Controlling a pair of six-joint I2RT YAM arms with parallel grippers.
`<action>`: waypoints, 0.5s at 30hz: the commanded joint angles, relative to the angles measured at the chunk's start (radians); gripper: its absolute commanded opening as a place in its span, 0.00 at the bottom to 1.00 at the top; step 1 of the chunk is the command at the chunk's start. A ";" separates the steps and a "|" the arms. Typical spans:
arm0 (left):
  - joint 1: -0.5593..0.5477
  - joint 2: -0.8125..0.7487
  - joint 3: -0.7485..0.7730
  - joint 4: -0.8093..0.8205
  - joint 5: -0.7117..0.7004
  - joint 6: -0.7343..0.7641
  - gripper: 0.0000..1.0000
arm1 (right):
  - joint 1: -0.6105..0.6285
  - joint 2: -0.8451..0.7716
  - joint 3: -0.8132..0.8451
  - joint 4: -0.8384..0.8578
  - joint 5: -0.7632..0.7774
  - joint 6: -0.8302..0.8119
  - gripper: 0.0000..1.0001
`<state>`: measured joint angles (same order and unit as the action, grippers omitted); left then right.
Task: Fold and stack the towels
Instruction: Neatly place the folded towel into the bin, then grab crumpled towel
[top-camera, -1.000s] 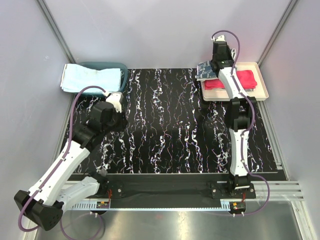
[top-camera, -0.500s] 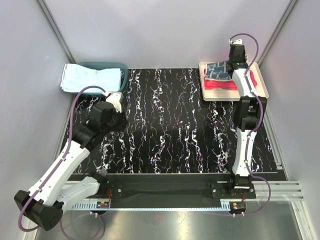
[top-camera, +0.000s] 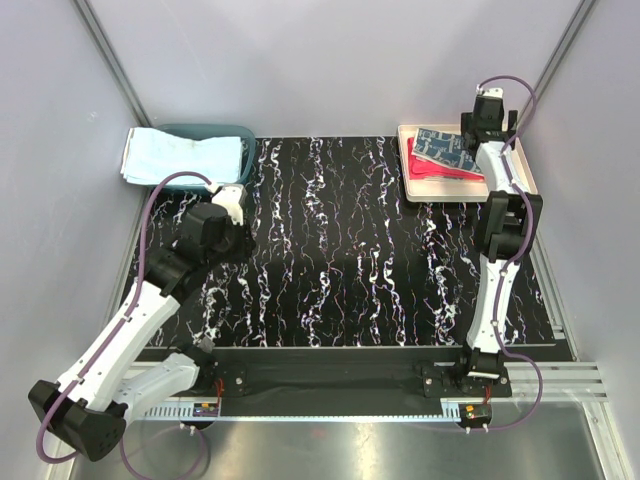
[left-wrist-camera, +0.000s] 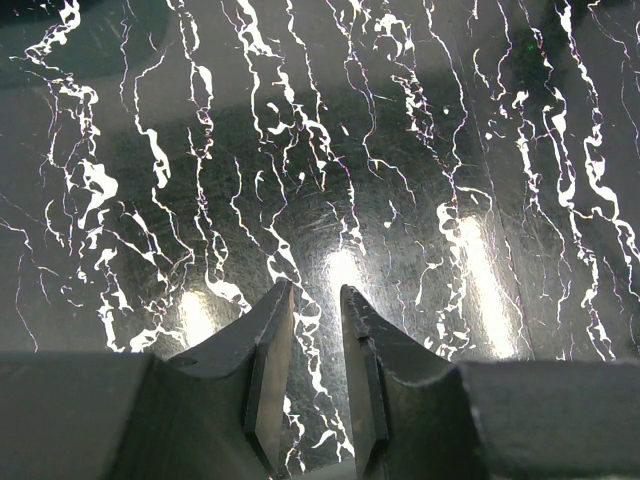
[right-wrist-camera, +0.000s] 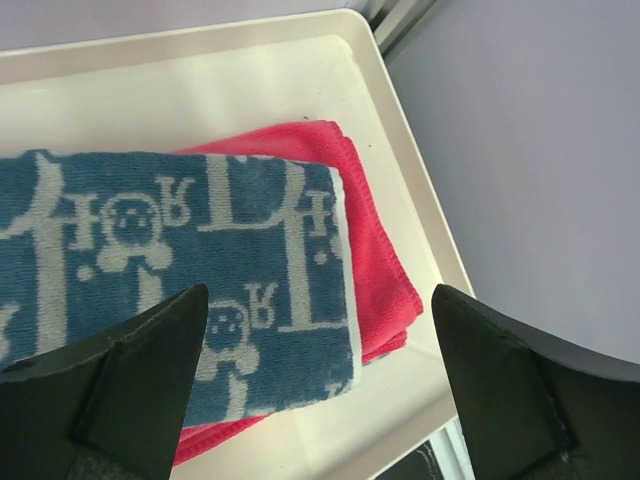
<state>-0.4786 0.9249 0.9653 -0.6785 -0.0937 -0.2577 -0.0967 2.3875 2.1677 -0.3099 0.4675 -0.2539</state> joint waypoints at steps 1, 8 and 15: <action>0.003 -0.004 -0.004 0.043 -0.005 0.020 0.31 | -0.001 -0.047 0.079 -0.038 -0.062 0.085 1.00; 0.009 -0.021 0.004 0.045 -0.006 0.018 0.31 | -0.001 -0.123 0.220 -0.222 -0.245 0.325 1.00; 0.057 -0.058 0.010 0.053 -0.002 0.012 0.32 | 0.009 -0.465 -0.148 -0.169 -0.544 0.571 1.00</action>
<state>-0.4492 0.8967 0.9653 -0.6781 -0.0933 -0.2577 -0.0963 2.1513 2.1689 -0.5106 0.0944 0.1627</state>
